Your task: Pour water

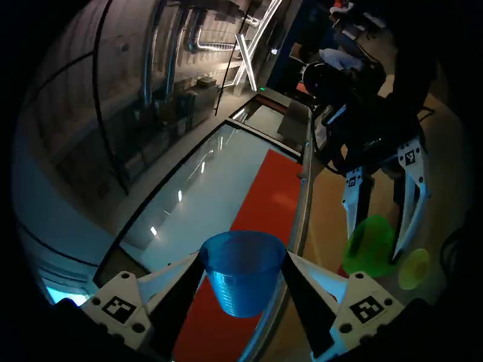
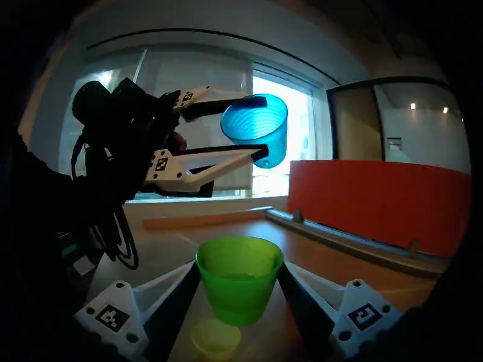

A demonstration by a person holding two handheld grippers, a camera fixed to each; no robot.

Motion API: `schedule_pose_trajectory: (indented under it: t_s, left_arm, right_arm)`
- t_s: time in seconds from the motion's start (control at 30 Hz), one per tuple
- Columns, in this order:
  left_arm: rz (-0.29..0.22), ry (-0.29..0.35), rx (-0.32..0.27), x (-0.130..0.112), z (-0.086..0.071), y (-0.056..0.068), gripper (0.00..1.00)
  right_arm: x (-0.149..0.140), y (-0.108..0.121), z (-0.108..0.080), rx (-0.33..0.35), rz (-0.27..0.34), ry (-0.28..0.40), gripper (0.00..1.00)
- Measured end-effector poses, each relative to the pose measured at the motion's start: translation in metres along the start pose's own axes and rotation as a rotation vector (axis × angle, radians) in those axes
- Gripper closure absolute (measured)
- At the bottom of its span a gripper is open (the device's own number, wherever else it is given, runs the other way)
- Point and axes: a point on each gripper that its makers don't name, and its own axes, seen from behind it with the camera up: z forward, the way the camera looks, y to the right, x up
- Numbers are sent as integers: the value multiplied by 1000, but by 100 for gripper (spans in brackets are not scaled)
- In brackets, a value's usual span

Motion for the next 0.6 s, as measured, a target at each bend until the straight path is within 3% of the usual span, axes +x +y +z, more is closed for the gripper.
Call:
schedule_pose_trajectory:
  t_s: [0.33,0.6]
  left_arm:
    - [-173,-17,7,-8,-3,-3,13]
    - [-356,-14,-3,-11,-3,-4,13]
  right_arm:
    - [3,0,-4,-7,-5,6,10]
    - [11,0,-6,-12,-8,15,11]
